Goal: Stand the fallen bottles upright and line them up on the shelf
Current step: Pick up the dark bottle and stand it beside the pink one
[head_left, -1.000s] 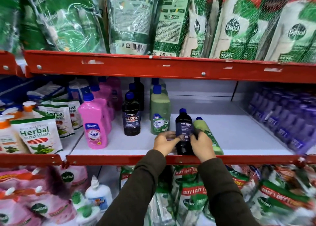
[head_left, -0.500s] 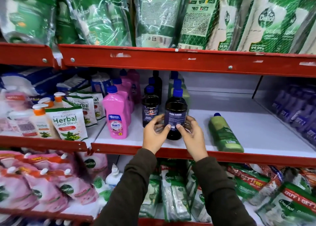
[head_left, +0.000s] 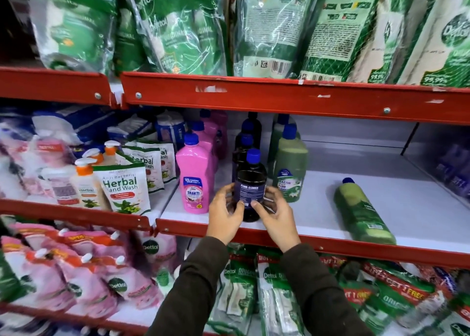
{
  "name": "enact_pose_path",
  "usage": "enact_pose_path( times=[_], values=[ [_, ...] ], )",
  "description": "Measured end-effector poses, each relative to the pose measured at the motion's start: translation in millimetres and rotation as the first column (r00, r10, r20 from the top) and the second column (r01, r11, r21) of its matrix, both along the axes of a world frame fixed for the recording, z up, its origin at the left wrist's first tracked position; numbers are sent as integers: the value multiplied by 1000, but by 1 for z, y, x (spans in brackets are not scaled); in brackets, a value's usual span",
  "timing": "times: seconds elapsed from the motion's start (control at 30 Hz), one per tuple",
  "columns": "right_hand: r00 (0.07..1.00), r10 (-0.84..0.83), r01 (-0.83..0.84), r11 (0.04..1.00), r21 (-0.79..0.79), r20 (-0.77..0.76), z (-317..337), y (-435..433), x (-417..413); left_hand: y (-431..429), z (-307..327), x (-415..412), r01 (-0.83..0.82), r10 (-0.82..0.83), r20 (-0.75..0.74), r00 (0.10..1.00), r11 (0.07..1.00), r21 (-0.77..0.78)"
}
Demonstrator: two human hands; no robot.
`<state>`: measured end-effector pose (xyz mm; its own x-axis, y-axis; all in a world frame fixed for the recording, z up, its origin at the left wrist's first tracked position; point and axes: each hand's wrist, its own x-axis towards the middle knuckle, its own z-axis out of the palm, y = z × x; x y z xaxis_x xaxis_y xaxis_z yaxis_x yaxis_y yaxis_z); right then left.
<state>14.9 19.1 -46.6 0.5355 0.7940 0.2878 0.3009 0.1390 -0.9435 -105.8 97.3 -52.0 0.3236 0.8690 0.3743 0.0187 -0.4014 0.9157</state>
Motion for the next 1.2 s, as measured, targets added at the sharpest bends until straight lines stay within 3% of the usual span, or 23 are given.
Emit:
enact_pose_path(
  times=[0.17,0.33,0.47,0.67,0.83,0.97,1.2],
  values=[
    [998,38,-39,999,-11,-54,-5,5,6,5,-4,2,-43,44,66,997,999,-16],
    [998,22,-21,1000,-15,54,-2,7,3,6,-2,1,-64,65,105,992,998,-15],
    [990,93,-85,993,-76,107,-2,6,1,7,-5,-2,66,-63,110,992,997,-27],
    [981,193,-189,975,-121,25,-2,8,-4,6,-3,-8,243,-243,13,970,969,-40],
    [978,84,-57,988,-145,190,-2,13,2,6,-4,-5,154,-140,126,982,982,-109],
    [994,59,-50,993,-103,87,-1,13,5,3,-1,-2,68,-54,160,986,995,-79],
    [996,42,-38,997,-62,73,1,10,3,2,-3,2,-34,37,157,987,999,-21]
  ],
)
